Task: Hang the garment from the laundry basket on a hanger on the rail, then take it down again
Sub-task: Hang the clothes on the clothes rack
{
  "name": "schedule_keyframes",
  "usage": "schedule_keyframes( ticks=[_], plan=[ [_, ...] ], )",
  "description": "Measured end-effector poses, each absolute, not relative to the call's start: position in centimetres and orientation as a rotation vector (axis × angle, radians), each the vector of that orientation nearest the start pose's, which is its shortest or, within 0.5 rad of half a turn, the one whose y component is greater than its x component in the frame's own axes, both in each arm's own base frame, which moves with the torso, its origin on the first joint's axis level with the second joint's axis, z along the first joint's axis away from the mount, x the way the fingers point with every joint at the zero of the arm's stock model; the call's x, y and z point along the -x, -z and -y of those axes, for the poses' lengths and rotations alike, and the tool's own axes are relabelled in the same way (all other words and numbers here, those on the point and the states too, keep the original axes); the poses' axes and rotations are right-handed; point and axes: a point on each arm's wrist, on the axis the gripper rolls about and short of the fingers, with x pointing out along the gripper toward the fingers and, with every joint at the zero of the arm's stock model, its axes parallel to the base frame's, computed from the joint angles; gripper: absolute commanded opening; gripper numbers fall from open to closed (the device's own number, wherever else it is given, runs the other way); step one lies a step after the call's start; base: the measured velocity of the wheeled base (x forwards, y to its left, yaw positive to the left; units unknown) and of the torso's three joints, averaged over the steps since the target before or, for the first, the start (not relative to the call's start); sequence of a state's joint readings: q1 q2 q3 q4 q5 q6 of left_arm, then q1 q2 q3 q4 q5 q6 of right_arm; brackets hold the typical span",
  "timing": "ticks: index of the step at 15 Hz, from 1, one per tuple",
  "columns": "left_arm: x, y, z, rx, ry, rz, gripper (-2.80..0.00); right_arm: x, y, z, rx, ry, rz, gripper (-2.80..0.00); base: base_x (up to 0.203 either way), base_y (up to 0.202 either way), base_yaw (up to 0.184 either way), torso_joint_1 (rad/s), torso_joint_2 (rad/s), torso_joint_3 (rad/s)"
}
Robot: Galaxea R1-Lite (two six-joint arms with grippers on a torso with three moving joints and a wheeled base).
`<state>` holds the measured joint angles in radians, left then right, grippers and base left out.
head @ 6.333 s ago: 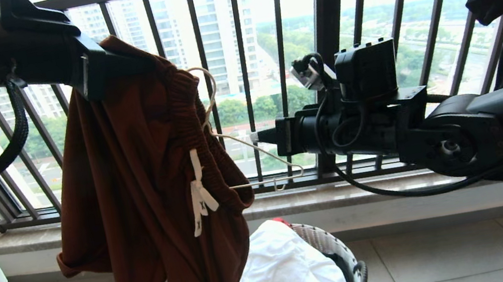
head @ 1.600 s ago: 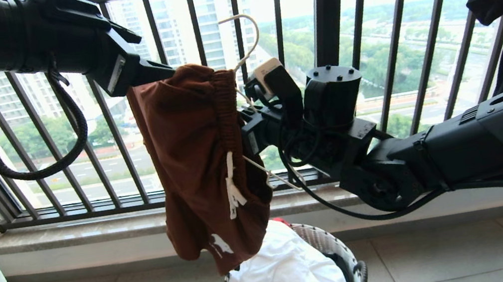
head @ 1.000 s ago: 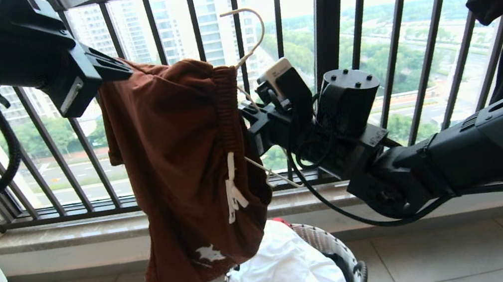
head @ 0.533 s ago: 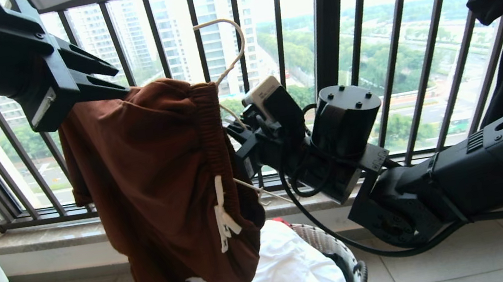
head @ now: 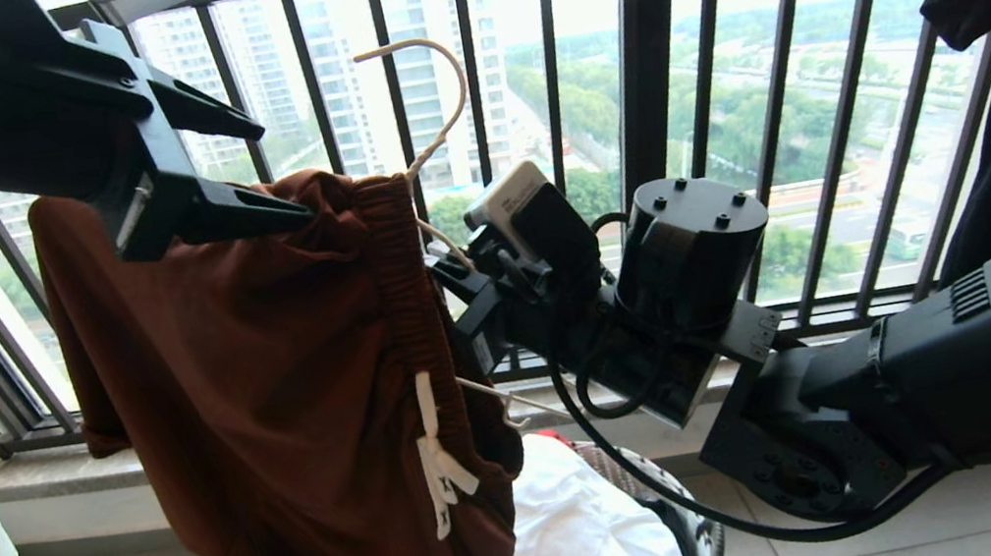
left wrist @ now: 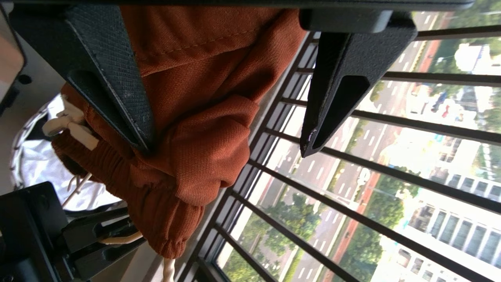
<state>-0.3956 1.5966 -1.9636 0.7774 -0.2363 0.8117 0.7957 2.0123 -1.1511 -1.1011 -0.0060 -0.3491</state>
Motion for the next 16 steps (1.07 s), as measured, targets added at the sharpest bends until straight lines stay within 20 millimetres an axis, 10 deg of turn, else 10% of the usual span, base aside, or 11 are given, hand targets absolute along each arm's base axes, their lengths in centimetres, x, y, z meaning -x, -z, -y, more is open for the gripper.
schedule_keyframes(
  ticks=[12,13,16],
  plan=[
    [-25.2,-36.5,10.8,-0.712,0.894,-0.240,0.00,-27.4,-21.9,-28.1,0.228,-0.736,0.372,-2.80,0.000,0.000,0.000,0.000,0.00,0.000],
    [-25.3,-36.4,10.8,-0.712,0.895,-0.243,-2.80,-27.4,-22.0,-28.1,0.228,-0.735,0.373,-2.80,0.000,0.000,0.000,0.000,0.00,0.000],
    [-25.5,-36.3,10.9,-0.711,0.894,-0.248,-2.80,-27.4,-22.0,-28.0,0.228,-0.735,0.373,-2.80,0.000,0.000,0.000,0.000,0.00,0.000]
  ],
)
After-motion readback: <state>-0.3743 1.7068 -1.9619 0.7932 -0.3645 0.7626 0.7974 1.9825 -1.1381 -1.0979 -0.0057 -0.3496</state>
